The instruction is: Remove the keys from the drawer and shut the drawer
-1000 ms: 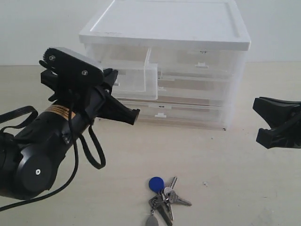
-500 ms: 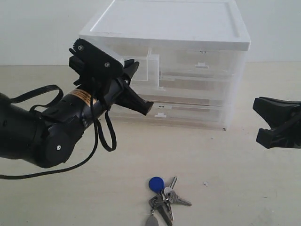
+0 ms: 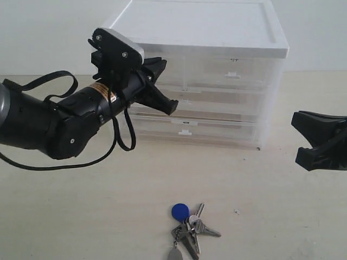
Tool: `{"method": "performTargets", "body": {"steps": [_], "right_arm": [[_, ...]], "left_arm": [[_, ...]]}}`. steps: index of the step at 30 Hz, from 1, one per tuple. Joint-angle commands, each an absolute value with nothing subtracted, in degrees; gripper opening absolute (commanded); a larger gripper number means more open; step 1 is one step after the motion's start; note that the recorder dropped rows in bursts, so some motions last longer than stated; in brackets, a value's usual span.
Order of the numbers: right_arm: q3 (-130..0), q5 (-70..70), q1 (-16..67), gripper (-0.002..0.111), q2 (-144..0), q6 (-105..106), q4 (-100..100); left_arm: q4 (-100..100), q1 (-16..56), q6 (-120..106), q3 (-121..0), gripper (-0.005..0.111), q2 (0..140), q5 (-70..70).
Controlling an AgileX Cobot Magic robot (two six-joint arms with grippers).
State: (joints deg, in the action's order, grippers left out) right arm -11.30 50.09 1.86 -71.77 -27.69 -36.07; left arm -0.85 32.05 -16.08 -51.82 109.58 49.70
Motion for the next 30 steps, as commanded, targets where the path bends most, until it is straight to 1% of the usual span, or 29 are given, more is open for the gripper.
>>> {"method": "performTargets", "body": {"steps": [1, 4, 7, 12, 14, 16, 17, 18, 19, 20, 21, 22, 23, 24, 25, 27, 28, 30], "right_arm": [[-11.57, 50.53, 1.85, 0.000, -72.01, -27.01, -36.51], [-11.57, 50.43, 1.85, 0.000, -72.01, -26.73, -36.26], [-11.57, 49.80, 1.85, 0.000, -72.01, -25.93, -34.32], [-11.57, 50.02, 1.85, 0.000, -72.01, -24.91, -30.95], [-11.57, 50.02, 1.85, 0.000, -72.01, -24.37, -27.12], [-12.36, 47.48, 1.85, 0.000, -72.01, -23.03, -22.99], [-15.43, 40.20, 1.85, 0.000, -72.16, -23.02, -20.62], [-17.92, 35.71, 1.85, 0.000, -72.56, -23.59, -20.49], [-23.14, 30.45, 1.85, 0.000, -73.46, -25.97, -22.71], [-25.64, 28.30, 1.85, 0.000, -73.78, -28.01, -24.42], [-29.99, 23.98, 1.85, 0.000, -74.21, -31.65, -26.32], [-32.28, 21.90, 1.85, 0.000, -74.34, -32.51, -26.83], [-35.92, 19.99, 1.74, 0.000, -75.07, -35.48, -28.58], [-37.42, 19.88, 1.74, 0.000, -75.59, -37.61, -30.14], [-41.97, 19.05, 1.74, 0.000, -78.00, -45.18, -36.95], [-50.76, 18.40, 1.30, 0.000, -83.30, -66.09, -57.51], [-55.63, 20.15, -0.25, 0.000, -85.81, -80.19, -70.26], [-63.81, 25.67, -4.53, 0.000, -89.25, -100.45, -88.12]], "left_arm": [[-0.64, 30.98, -14.78, -55.70, 0.004, 112.15, 46.58], [-0.64, 30.98, -14.78, -55.61, 0.004, 112.25, 45.74], [-0.33, 31.20, -14.78, -52.95, 0.004, 109.86, 45.85], [0.91, 31.20, -12.37, -44.33, 0.004, 97.67, 49.36], [-1.04, 31.20, -12.08, -42.35, 0.004, 91.85, 47.74], [-7.52, 30.76, -15.97, -42.53, 0.004, 86.61, 41.79], [-16.23, 28.53, -21.55, -44.57, 0.004, 82.69, 33.90], [-18.50, 26.61, -23.02, -45.87, 0.004, 81.79, 29.20], [-21.95, 21.87, -21.91, -49.71, 0.004, 81.11, 20.01], [-22.10, 19.99, -20.67, -51.28, 0.004, 81.31, 16.71], [-22.10, 15.18, -17.67, -55.70, 0.004, 82.62, 8.67], [-22.10, 13.42, -16.71, -58.09, 0.004, 83.45, 5.54], [-21.97, 9.94, -16.13, -63.08, 0.004, 86.14, -1.29], [-22.07, 8.78, -16.04, -65.06, 0.004, 87.48, -4.23], [-22.19, 7.43, -14.95, -69.64, 0.004, 91.47, -8.82], [-23.14, 7.32, -16.92, -75.45, 0.004, 97.86, -13.91], [-24.18, 7.32, -18.26, -78.24, 0.004, 100.49, -16.17], [-29.72, 6.54, -21.18, -81.73, 0.004, 103.52, -17.03]]}}
